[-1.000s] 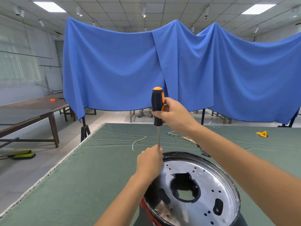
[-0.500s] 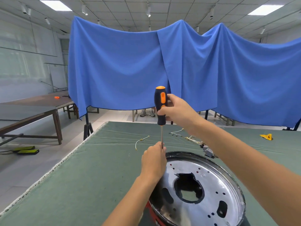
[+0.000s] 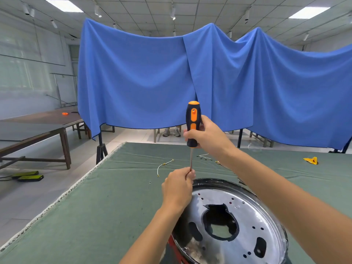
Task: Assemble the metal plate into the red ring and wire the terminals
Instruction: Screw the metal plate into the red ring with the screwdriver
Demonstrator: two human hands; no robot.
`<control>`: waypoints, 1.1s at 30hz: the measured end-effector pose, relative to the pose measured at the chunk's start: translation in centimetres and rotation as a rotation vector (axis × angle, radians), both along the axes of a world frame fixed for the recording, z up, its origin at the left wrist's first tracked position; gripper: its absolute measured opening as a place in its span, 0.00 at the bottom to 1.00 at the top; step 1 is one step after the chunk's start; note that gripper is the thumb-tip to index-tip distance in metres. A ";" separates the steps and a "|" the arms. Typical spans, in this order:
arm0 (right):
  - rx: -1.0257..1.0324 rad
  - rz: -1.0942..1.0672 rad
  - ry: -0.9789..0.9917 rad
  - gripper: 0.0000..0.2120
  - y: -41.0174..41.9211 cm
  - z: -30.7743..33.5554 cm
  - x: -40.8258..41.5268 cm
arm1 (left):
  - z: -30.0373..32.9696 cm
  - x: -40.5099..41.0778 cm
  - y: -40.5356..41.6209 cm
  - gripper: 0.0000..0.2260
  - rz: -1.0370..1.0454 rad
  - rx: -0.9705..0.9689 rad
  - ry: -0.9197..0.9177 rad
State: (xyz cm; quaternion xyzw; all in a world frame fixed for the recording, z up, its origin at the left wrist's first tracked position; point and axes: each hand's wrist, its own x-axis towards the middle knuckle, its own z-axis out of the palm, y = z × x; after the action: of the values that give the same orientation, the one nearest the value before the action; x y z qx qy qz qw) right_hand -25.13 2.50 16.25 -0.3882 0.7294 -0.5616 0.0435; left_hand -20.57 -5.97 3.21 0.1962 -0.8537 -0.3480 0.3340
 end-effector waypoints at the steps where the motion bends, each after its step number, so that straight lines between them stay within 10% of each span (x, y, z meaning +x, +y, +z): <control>1: 0.004 0.010 0.004 0.09 0.1 0.0 -0.1 | 0.0 0.0 0.0 0.12 0.003 -0.015 -0.022; 10: 0.006 -0.368 0.304 0.21 0.3 -1.6 -0.4 | 0.4 0.0 0.3 0.06 0.024 0.092 -0.063; 17: -0.005 0.004 0.110 0.05 0.6 -0.6 -0.3 | 0.1 0.1 0.1 0.09 -0.015 0.142 -0.061; 22: 0.128 -0.390 0.398 0.22 0.2 -0.9 0.0 | 0.4 0.1 0.2 0.08 -0.003 0.133 -0.090; 29: 0.050 0.043 0.100 0.06 0.3 -0.6 -0.3 | 0.4 0.1 0.1 0.08 0.007 0.184 -0.078; 33: 0.130 -0.364 0.360 0.18 0.6 -1.3 -0.6 | 0.3 -0.1 0.2 0.08 0.011 0.094 -0.118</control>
State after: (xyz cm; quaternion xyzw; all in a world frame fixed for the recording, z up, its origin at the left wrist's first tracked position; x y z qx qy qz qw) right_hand -25.72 3.05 14.98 -0.3405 0.8179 -0.4339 -0.1639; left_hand -20.64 -5.76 3.55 0.2365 -0.8536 -0.3738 0.2752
